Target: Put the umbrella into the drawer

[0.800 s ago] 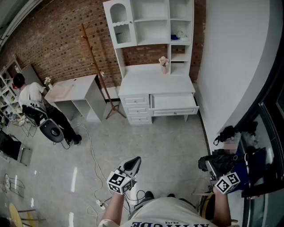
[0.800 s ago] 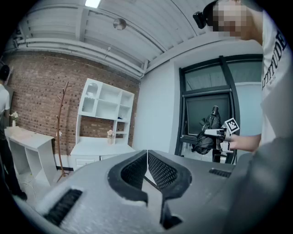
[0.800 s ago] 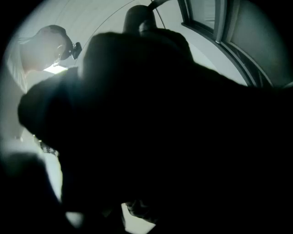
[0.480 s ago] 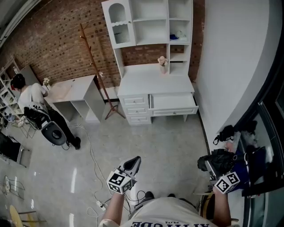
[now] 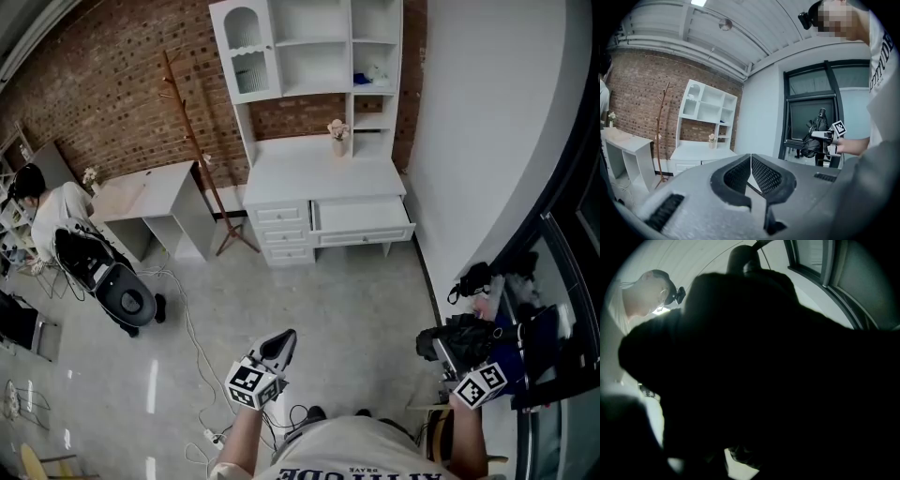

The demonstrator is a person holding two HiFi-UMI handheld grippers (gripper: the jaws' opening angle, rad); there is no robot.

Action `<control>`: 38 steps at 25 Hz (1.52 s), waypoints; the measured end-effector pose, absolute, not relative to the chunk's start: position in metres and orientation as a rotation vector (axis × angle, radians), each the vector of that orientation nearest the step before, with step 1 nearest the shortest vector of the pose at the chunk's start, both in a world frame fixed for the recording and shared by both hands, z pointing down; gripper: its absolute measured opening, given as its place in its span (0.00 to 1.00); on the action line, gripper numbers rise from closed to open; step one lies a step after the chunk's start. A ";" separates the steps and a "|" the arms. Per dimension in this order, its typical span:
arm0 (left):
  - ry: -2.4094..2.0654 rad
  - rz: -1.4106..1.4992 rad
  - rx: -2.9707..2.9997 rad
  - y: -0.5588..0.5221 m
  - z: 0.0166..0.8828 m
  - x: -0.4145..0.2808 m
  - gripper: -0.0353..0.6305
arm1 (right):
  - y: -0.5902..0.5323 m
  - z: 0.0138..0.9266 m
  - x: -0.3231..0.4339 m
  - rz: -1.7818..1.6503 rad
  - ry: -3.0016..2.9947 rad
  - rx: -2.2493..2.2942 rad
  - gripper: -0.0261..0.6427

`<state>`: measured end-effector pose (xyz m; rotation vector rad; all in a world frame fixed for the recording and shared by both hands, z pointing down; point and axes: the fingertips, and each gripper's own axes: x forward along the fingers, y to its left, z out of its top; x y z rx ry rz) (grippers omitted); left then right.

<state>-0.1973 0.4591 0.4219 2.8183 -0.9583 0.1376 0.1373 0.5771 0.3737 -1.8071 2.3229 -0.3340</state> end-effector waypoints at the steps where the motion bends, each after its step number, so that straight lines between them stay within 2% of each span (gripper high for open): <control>1: -0.953 0.136 2.819 0.458 0.422 -0.199 0.09 | 0.578 0.374 0.136 -0.338 2.315 -1.809 0.47; 21: -0.861 0.154 2.814 0.436 0.449 -0.259 0.09 | 0.570 0.383 0.075 -0.349 2.257 -1.903 0.47; 30: -0.879 0.155 2.796 0.417 0.450 -0.261 0.09 | 0.551 0.381 0.073 -0.371 2.264 -1.893 0.47; 38: -0.884 0.174 2.799 0.392 0.446 -0.230 0.09 | 0.521 0.383 0.094 -0.353 2.293 -1.871 0.47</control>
